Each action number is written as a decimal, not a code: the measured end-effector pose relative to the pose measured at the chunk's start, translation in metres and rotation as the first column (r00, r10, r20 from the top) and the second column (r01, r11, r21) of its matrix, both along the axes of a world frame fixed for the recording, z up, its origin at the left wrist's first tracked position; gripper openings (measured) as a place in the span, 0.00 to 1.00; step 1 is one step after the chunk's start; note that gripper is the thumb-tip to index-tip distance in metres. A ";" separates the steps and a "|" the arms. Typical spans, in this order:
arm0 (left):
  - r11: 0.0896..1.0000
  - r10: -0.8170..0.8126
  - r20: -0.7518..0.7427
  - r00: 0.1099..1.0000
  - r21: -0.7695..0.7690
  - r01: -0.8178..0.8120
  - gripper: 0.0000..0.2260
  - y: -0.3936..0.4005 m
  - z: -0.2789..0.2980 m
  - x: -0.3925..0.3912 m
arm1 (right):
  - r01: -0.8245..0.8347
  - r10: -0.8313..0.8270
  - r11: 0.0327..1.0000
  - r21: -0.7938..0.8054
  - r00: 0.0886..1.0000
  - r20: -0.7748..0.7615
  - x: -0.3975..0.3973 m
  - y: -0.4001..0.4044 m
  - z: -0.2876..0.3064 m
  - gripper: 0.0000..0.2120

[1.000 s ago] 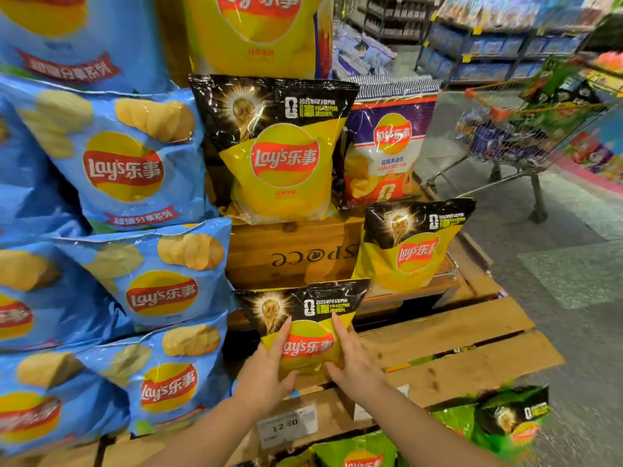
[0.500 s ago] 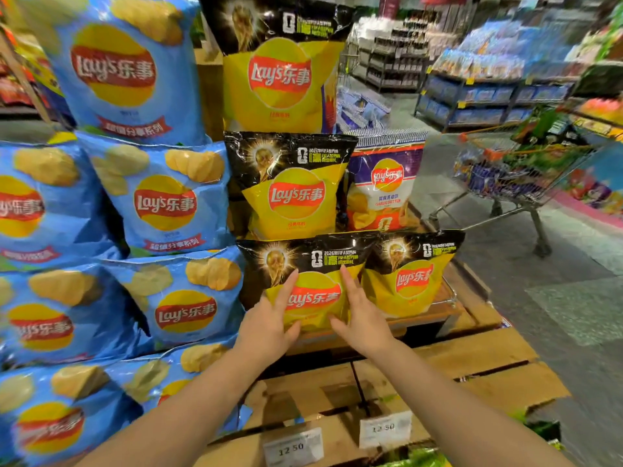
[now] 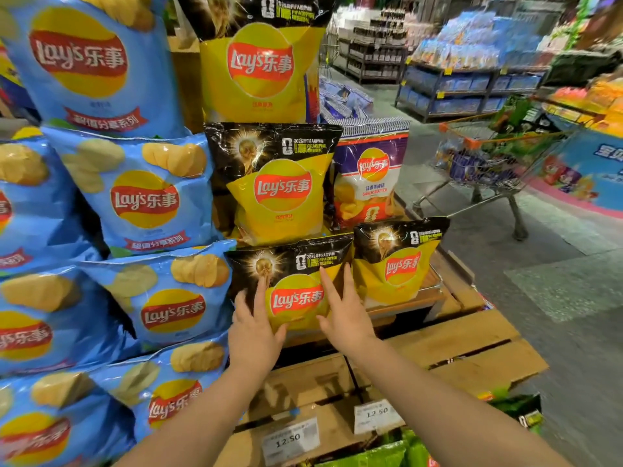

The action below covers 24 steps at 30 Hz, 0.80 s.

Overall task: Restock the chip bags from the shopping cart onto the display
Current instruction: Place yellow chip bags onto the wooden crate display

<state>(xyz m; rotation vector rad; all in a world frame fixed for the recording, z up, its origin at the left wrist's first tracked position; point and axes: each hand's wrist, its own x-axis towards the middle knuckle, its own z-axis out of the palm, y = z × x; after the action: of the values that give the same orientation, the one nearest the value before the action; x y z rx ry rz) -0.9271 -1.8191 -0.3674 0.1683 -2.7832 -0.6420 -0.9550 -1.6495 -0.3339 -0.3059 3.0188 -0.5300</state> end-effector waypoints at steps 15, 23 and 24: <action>0.767 -0.396 -0.145 0.907 -0.596 0.239 0.35 0.000 -0.043 -0.005 | -0.130 0.214 0.895 0.427 0.964 -0.156 0.002 -0.012 -0.039 0.36; 0.786 -0.448 -0.236 0.863 -0.564 0.254 0.36 -0.011 -0.038 -0.048 | -0.122 0.209 0.961 0.247 0.907 -0.365 -0.030 -0.007 -0.051 0.38; 0.780 -0.461 -0.245 0.853 -0.570 0.258 0.36 -0.013 -0.037 -0.052 | -0.137 0.227 0.958 0.250 0.897 -0.378 -0.034 -0.005 -0.052 0.39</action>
<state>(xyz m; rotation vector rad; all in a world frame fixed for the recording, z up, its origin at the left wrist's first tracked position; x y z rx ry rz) -0.9789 -1.8324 -0.4042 -0.5695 -2.5023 0.0407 -0.9891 -1.6546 -0.3864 -0.7644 3.3444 -0.1252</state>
